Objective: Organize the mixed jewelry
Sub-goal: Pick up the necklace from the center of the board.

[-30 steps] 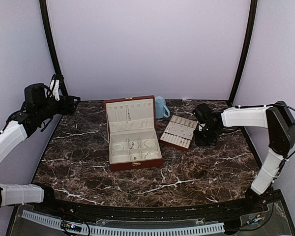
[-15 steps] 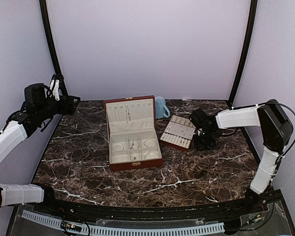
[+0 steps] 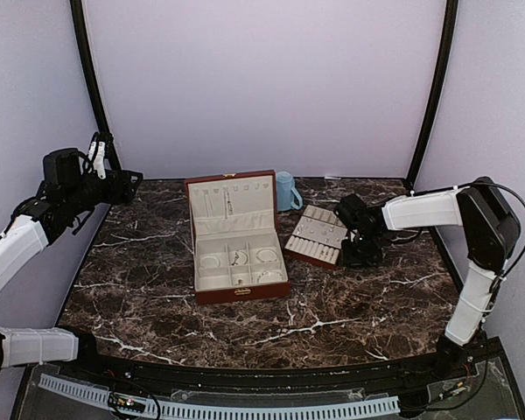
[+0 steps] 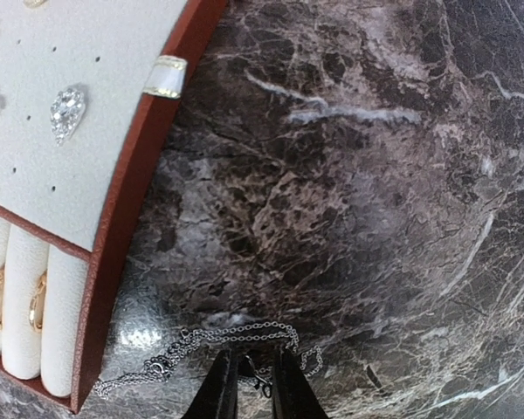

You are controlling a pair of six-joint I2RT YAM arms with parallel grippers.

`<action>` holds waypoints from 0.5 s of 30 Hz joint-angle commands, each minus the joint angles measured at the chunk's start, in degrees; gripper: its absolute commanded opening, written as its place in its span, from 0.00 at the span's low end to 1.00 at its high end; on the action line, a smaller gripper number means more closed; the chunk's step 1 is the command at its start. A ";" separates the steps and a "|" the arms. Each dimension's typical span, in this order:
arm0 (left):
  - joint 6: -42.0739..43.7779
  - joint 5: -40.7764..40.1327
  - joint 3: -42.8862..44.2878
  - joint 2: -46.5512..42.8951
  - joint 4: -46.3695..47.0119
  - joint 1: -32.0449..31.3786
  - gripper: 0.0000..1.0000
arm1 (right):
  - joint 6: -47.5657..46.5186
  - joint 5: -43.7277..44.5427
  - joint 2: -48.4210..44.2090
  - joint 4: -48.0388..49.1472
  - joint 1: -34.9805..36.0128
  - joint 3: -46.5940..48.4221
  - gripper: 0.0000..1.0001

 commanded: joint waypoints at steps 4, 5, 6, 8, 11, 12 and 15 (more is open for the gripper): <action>0.69 0.39 -0.69 -1.50 1.84 0.37 0.84 | 2.32 -2.57 -1.20 1.41 0.49 -1.65 0.09; 0.69 0.40 -0.70 -1.55 1.84 0.37 0.84 | 2.66 -2.71 -1.61 1.60 0.49 -1.81 0.08; 0.69 0.32 -0.70 -1.58 1.83 0.37 0.84 | 3.03 -2.81 -2.03 1.76 0.49 -1.93 0.06; 0.69 0.26 -0.73 -1.66 1.83 0.37 0.84 | 3.64 -3.20 -2.83 2.26 0.45 -2.17 0.04; 0.69 0.22 -0.71 -1.72 1.88 0.36 0.84 | 4.51 -4.05 -4.08 3.22 0.54 -2.56 0.00; 0.69 0.20 -0.75 -1.76 1.86 0.37 0.84 | 4.82 -4.33 -4.54 3.58 0.48 -2.69 0.00; 0.69 0.08 -0.79 -1.91 1.90 0.37 0.84 | 5.56 -4.86 -6.17 4.73 0.46 -3.20 0.00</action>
